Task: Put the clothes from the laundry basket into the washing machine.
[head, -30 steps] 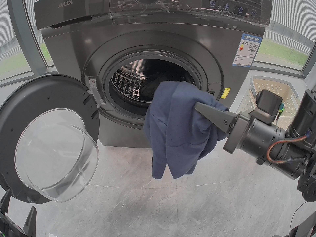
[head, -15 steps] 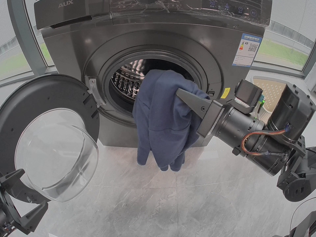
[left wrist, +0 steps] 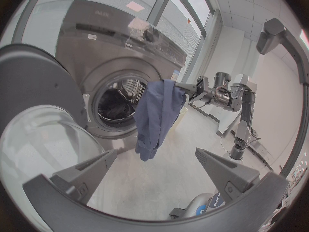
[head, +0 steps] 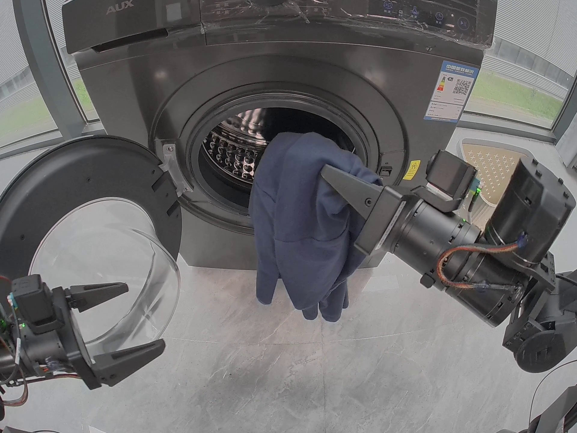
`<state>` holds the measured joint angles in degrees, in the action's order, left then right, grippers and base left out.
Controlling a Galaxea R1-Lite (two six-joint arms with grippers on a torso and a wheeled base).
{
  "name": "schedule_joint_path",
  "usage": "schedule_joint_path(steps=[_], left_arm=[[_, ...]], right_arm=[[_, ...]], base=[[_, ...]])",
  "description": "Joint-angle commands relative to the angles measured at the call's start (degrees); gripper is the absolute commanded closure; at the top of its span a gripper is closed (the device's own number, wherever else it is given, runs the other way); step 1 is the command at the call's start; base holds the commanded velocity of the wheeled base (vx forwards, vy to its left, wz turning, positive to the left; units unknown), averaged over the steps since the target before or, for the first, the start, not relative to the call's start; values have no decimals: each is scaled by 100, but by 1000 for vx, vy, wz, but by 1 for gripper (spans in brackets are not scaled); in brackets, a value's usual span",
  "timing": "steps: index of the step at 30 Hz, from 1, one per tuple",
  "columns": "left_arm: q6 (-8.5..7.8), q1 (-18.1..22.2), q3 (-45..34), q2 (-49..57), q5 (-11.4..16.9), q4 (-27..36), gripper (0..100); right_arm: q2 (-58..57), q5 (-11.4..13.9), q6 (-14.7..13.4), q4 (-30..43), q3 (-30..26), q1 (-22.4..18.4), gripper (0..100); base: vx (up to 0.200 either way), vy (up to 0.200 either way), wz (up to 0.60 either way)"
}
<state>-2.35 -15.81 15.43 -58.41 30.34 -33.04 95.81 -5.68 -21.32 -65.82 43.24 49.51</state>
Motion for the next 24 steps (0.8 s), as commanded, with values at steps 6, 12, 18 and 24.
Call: schedule_joint_path(steps=[6, 12, 18, 24], left_arm=[[24, -810, 636, -1867, -310, -599, 0], [24, -1056, 847, -2368, -705, -660, 0], [33, -1135, 1049, -2992, -705, -898, 0], [16, -1196, 1181, -3520, -670, -1144, 0]], right_arm=[[-282, 23, -12, -10, -316, 33, 100], [-273, 23, -56, -10, -307, 77, 100], [-299, 23, -56, -10, -316, 94, 100], [-291, 14, -56, -10, -325, 156, 100]], base=[[0, 0, 0], [0, 0, 0], [0, 0, 0], [0, 0, 0]])
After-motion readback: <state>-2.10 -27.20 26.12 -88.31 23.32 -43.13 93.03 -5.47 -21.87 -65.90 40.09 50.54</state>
